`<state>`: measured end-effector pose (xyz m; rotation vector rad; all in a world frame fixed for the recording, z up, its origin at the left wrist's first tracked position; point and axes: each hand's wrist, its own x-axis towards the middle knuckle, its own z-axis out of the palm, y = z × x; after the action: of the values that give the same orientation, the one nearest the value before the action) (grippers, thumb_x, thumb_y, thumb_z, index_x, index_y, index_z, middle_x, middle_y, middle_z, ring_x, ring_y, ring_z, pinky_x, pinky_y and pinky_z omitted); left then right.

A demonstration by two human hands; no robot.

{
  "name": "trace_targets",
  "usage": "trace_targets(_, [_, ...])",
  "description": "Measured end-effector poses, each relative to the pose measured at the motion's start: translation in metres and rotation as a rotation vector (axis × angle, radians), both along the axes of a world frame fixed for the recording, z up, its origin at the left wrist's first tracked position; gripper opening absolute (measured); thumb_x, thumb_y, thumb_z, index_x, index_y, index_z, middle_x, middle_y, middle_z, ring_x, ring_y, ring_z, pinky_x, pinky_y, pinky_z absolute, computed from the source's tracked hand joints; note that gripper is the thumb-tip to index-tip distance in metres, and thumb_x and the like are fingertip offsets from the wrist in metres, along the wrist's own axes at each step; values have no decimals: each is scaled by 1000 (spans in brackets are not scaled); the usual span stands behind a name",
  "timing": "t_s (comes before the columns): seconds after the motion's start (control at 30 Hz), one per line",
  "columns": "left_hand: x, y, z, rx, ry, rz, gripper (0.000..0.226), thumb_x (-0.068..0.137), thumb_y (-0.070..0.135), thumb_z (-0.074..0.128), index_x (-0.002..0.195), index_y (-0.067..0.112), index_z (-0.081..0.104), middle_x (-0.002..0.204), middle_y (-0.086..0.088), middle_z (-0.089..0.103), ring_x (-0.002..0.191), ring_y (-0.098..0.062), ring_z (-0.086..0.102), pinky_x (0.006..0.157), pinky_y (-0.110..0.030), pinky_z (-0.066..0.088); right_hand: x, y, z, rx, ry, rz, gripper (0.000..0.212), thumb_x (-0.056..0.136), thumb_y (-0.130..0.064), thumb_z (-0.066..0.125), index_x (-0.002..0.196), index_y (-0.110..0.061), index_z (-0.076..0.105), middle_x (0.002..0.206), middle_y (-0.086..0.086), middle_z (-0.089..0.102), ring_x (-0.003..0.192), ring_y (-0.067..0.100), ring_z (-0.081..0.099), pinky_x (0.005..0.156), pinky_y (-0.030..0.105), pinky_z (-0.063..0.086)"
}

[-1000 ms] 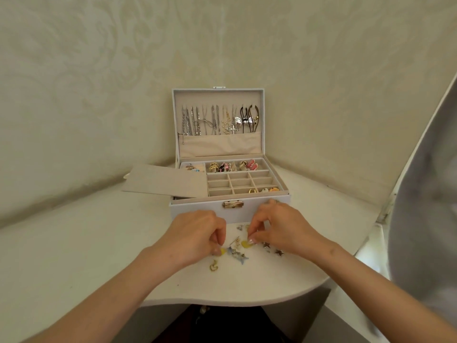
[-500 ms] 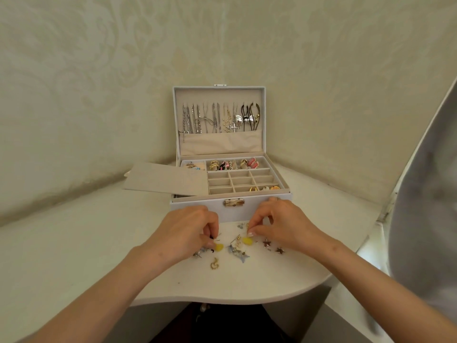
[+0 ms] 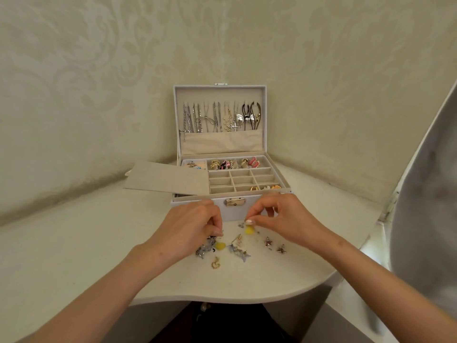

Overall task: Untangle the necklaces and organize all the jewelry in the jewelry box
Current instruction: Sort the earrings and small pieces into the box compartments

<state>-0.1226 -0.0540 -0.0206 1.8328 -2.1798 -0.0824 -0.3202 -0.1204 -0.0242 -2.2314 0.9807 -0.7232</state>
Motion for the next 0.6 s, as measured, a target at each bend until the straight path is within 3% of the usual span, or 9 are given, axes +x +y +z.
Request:
trace_targets(0.17, [1,-2,5,16,-91,39,11,84,34,66,81,28,57,89,15,54,84,-3,46,63,-21,31,0,-2,8,21,-82,5,18,78,-22,75,66,-34,68,65,-22,60,58,5,36,55,14,35])
trace_targets(0.33, [4,1,-5,128,-129,33,6,85,26,64,90,27,60,95,13,58,86,-2,50,61,-16,32,1,-1,4,29,-87,23,15,78,-19,75,68,-29,70,67,-16,62,58,5,37,55,14,34])
trace_targets(0.43, [11,4,-6,134,-124,34,16,85,16,62,93,30,59,92,17,57,80,3,45,58,-8,27,2,0,2,25,-78,35,11,79,-17,74,71,-25,72,72,-9,65,59,4,39,56,14,35])
trace_targets(0.6, [10,7,-2,145,-64,1,16,86,20,63,97,31,59,94,18,56,86,3,46,70,-16,38,6,-1,0,37,-86,42,11,79,-16,74,71,-24,72,70,-12,62,59,3,39,56,12,35])
